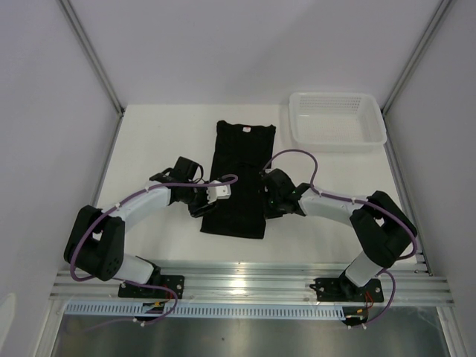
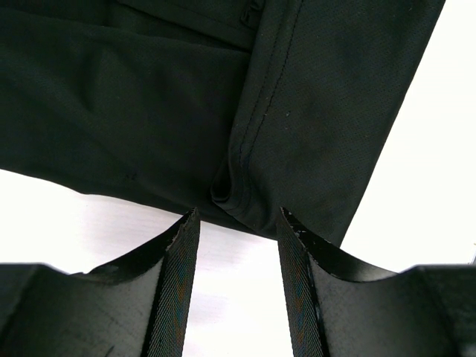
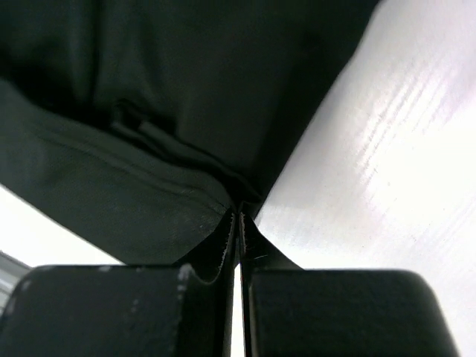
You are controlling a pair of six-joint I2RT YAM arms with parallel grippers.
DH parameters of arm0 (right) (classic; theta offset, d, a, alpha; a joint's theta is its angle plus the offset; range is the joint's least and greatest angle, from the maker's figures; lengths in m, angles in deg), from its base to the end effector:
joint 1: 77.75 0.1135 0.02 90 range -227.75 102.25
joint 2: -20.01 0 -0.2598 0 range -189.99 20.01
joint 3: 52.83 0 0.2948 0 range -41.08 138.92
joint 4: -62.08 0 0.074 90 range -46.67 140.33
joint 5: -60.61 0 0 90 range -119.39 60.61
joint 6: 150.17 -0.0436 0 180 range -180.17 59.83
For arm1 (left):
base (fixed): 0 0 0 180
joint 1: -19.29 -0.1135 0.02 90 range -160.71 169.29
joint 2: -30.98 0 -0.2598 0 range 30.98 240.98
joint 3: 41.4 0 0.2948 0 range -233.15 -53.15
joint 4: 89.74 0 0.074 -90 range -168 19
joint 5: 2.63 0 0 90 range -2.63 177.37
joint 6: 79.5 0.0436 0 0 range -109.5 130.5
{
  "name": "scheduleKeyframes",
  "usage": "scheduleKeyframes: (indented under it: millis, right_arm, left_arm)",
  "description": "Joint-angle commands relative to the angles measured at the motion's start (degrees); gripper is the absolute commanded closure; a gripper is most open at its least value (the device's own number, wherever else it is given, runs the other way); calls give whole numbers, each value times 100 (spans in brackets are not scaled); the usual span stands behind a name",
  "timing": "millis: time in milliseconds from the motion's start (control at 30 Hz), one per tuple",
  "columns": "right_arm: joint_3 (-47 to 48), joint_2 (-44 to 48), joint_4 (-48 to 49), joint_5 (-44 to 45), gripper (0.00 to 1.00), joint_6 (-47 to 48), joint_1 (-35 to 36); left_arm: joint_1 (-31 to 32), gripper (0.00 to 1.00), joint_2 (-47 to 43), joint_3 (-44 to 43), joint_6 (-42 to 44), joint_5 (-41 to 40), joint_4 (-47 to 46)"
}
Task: Roll the t-shirts
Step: Roll the tshirt
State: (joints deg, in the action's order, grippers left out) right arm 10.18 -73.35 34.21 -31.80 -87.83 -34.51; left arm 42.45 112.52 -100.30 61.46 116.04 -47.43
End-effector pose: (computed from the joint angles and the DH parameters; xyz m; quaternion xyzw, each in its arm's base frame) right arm 0.2548 0.2422 0.1240 -0.1360 0.9519 0.1752 0.2113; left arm 0.2689 -0.1378 0.1553 0.6128 0.7224 -0.1841 0.2620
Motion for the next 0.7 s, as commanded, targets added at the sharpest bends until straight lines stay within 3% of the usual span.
scheduleKeyframes:
  millis: [0,233,333,433,667]
  right_arm:
    - [95,423,389,-92,99,550,70]
    - [-231,267,742,-233,99,648,-88]
    - [-275,100,934,-277,98,683,-114]
    - [-319,46,1058,-321,98,665,-123]
    - [-565,160,1251,-338,94,613,-176]
  left_arm:
    - [-48,51,-156,5,-33,131,-121]
    - [-48,51,-156,13,-182,-53,-287]
    - [-39,56,-68,-143,-813,-352,-464]
    - [-48,56,90,-460,-1096,-152,-18]
    - [-66,37,407,-777,-2379,192,986]
